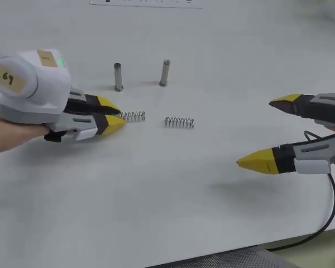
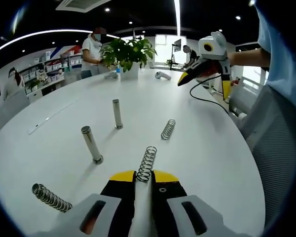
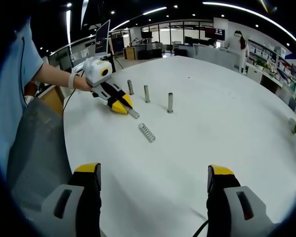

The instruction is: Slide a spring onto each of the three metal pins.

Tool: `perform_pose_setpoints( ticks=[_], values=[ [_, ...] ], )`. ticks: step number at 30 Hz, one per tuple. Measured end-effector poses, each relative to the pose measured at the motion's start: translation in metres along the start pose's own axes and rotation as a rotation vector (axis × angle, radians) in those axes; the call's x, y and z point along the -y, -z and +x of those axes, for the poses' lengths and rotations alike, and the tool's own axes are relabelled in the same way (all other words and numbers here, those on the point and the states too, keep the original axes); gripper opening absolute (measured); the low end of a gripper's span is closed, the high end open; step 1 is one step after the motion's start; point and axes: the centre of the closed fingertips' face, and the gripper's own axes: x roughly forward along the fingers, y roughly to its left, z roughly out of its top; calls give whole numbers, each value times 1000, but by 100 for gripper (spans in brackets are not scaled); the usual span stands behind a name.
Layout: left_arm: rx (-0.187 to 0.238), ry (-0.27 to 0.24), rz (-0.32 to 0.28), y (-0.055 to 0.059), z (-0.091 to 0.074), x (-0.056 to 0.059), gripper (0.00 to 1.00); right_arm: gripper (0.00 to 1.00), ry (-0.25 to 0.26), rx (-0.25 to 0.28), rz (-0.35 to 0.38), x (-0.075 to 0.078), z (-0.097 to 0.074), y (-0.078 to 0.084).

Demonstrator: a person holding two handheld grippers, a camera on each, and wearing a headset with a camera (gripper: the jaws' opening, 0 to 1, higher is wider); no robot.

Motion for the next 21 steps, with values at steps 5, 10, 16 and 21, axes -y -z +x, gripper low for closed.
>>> perform_pose_setpoints(
  ticks=[5,10,16,21],
  values=[
    [-3,5,2,0,-1,1,3,88,-5,-1,-2,-2,2,-1],
    [-3,3,5,0,0,1,3,88,-8,-4,-7,-4,3,-2],
    [-1,1,4,-1,1,1,3,87,-12,-6,-10,-6,4,-2],
    [3,5,0,-2,1,2,2,87,-16,-11,-13,-9,6,-2]
  ],
)
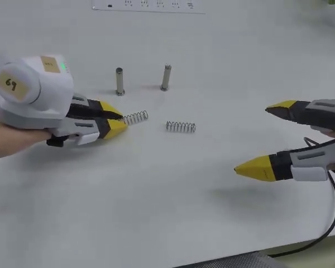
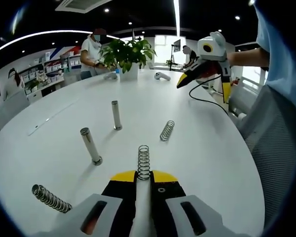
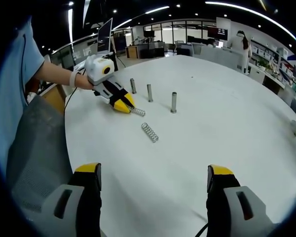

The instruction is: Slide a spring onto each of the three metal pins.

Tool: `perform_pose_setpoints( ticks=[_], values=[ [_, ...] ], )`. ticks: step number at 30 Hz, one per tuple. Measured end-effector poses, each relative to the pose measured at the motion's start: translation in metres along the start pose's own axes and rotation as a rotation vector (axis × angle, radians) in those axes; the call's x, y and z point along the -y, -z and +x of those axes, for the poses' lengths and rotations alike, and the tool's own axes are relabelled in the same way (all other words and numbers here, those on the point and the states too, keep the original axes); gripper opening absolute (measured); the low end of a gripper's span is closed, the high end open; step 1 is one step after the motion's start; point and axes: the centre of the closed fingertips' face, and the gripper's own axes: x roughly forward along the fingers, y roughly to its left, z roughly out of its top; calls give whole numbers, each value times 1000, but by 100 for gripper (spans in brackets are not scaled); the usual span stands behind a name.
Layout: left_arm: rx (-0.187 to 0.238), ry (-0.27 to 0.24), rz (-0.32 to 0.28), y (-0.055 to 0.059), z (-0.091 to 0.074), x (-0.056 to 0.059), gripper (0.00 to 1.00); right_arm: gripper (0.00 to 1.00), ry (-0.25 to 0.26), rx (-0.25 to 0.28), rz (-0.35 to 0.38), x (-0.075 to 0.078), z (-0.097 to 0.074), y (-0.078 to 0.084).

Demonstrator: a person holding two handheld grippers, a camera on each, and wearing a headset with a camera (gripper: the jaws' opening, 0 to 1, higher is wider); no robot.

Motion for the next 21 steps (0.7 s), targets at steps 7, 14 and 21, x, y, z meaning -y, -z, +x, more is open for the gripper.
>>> perform_pose_setpoints(
  ticks=[7,14,21],
  values=[
    [7,1,-1,-2,-1,1,2,87,-3,-3,-4,-4,1,-1],
    [17,2,-4,-5,-2,2,2,87,-8,-3,-5,-9,3,-2],
    [24,9,-3,-8,-4,5,2,87,-12,-1,-6,-12,4,-3]
  ],
)
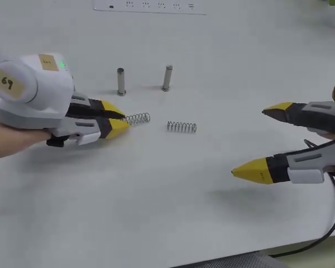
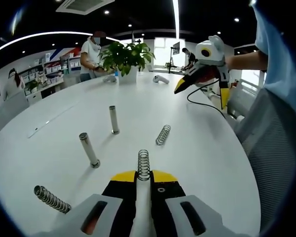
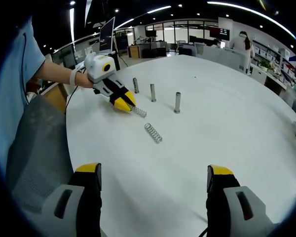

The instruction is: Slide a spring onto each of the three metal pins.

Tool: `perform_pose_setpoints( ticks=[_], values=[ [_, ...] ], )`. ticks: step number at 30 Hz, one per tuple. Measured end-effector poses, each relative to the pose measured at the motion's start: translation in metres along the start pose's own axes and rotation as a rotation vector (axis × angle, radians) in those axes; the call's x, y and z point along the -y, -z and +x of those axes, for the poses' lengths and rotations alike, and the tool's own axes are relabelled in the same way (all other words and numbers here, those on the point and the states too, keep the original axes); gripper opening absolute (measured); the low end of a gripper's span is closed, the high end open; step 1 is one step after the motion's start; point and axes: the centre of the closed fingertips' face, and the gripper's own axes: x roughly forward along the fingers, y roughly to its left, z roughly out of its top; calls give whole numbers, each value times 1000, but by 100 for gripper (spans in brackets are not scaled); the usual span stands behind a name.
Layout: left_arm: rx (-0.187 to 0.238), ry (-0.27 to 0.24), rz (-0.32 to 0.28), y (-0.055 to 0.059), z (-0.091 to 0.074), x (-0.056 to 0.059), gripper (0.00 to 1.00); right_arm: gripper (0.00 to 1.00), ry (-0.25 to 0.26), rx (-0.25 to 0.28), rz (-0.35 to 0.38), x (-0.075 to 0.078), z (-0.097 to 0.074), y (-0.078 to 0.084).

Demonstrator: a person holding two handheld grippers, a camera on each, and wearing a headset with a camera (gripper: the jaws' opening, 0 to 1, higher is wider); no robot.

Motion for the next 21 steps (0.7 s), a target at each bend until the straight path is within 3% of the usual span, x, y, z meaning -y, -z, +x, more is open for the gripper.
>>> perform_pose_setpoints(
  ticks=[8,21],
  values=[
    [4,-3,-3,-1,-3,2,2,87,-7,0,-8,-1,0,-2],
    [29,20,-12,-8,-11,24,2,86,-25,12,-53,-5,2,-15]
  ],
)
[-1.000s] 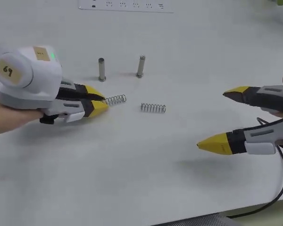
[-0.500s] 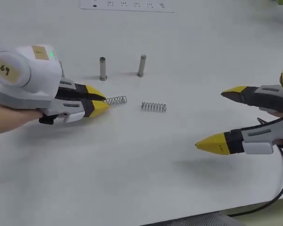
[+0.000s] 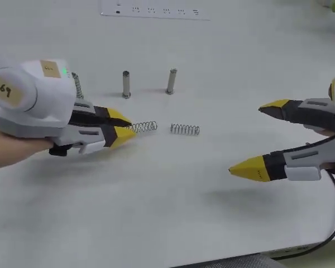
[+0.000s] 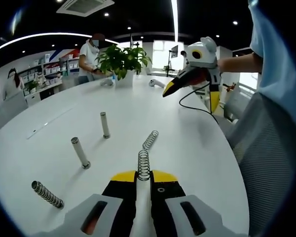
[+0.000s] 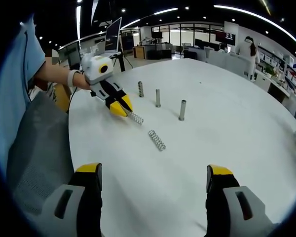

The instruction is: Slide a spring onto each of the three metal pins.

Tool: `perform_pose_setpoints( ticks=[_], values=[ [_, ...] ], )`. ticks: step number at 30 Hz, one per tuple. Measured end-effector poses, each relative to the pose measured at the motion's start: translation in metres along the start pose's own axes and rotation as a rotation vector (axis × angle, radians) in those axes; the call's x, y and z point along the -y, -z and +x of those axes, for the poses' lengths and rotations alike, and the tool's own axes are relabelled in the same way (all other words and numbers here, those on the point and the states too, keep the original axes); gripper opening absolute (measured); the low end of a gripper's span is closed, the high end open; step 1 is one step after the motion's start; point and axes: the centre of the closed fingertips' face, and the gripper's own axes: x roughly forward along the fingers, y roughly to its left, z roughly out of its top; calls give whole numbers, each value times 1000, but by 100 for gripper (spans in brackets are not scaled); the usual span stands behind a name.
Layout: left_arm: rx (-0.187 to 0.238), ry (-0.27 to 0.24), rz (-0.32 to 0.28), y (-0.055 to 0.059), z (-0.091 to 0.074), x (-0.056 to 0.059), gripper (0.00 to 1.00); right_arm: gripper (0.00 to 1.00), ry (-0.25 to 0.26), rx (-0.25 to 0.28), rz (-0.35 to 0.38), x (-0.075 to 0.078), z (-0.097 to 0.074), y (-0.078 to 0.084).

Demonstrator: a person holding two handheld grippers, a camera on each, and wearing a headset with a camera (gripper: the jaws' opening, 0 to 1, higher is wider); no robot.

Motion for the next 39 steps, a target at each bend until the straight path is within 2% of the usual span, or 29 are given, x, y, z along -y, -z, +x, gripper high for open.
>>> perform_pose_setpoints(
  ticks=[9,15,21,26,31,35,39],
  values=[
    [14,15,-10,-3,-6,18,2,84,-41,7,-53,-13,7,-12],
    [23,41,12,-11,-11,36,2,82,-73,8,-90,-23,13,-19],
    [51,66,22,-24,-20,56,2,78,-122,1,-136,-36,20,-24],
    [57,83,34,-27,-25,69,2,76,-149,7,-149,-44,23,-30],
    [62,90,38,-31,-27,75,2,72,-189,10,-168,-53,24,-34],
    [61,104,46,-31,-28,78,2,66,-215,26,-161,-58,24,-40],
    [63,117,47,-32,-32,82,2,61,-235,19,-174,-62,25,-41]
  ],
)
